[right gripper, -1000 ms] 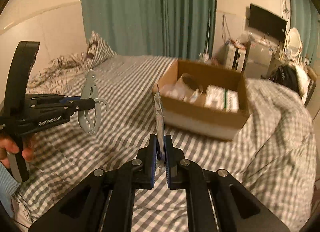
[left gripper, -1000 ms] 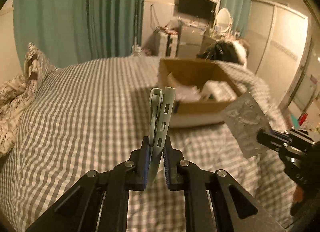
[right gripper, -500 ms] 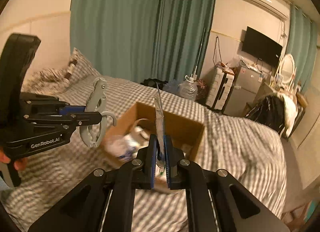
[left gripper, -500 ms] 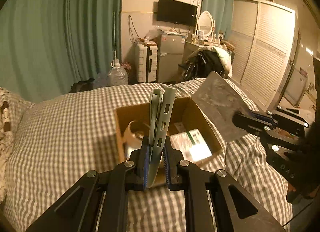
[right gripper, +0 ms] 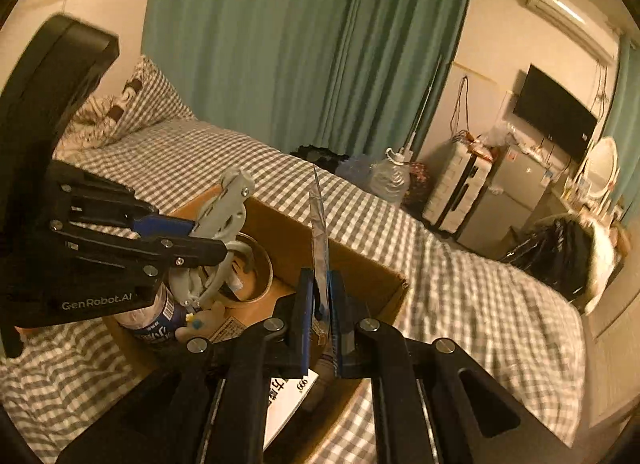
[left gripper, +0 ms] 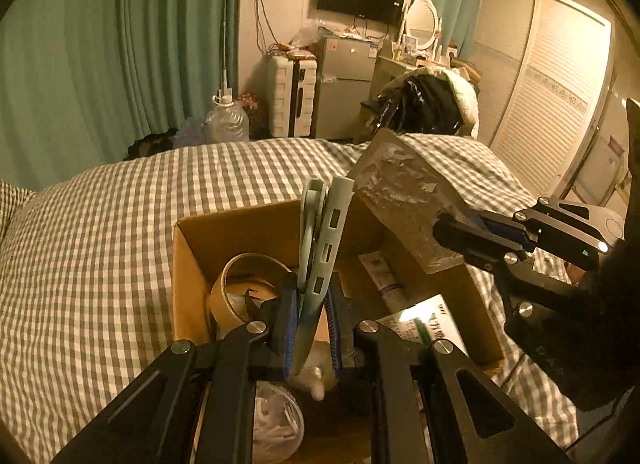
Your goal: Organize objects
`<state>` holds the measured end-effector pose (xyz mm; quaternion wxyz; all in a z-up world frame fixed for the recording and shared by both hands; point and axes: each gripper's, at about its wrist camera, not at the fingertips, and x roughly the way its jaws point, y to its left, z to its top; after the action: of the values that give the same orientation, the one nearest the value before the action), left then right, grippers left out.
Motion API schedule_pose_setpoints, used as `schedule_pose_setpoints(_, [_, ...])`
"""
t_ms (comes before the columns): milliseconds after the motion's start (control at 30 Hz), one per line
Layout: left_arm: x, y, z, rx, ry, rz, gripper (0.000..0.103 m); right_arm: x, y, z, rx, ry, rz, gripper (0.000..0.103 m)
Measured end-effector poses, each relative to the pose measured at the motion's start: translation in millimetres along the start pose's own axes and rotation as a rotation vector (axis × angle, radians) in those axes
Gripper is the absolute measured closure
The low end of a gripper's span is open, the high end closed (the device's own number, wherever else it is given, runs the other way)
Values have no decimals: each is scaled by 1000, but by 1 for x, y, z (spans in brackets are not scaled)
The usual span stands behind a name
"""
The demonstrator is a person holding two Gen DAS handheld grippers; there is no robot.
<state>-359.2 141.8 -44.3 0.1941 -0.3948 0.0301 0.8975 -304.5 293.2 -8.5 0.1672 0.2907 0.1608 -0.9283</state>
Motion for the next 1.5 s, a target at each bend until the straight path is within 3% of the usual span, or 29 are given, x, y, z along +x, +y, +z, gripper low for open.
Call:
schedule_pose_setpoints(100, [2,2,-5,4,9,22,82,5,-6,-6,62,5,6,96])
schedule_pose_setpoints(167, [-4,2,-6,4,1,33,63,4,-6,-6,84,16,4,90])
schedule_pose_setpoints(200, [-10,2,-6,2,-9,46,44,2,-6,-5,89,21,-8,72])
schedule_pose_setpoints(233, [-18,3,-6,-3,-26,61,34,-2,-7,-4,94,21,-18,51])
schedule_pose_setpoints(300, [-38,2,-5,-11,-55,69,33,-17,-8,0,109,-1,-42,40])
schedule_pose_setpoints(367, [-57,3,-3,-17,-71,74,31,-37,-6,6,123,-20,-57,40])
schedule_pose_setpoints(500, [-106,-1,2,-20,-134,109,17,-88,0,25,151,-51,-83,38])
schedule_pose_setpoints(667, [-171,2,6,-33,-221,132,10,-162,19,49,172,-96,-136,27])
schedule_pose_setpoints(733, [-199,0,5,-44,-263,144,1,-192,27,55,205,-117,-140,18])
schedule_pose_setpoints(967, [-267,-6,-9,-36,-380,156,0,-268,52,68,306,-192,-153,9])
schedule_pose_setpoints(1133, [-285,-8,-30,-32,-432,158,0,-299,72,53,326,-249,-240,0])
schedule_pose_setpoints(1333, [-287,-15,-58,-37,-507,228,0,-298,75,21,357,-264,-313,0])
schedule_pose_setpoints(1500, [-271,-23,-83,-30,-532,267,0,-281,72,-5,365,-283,-317,0])
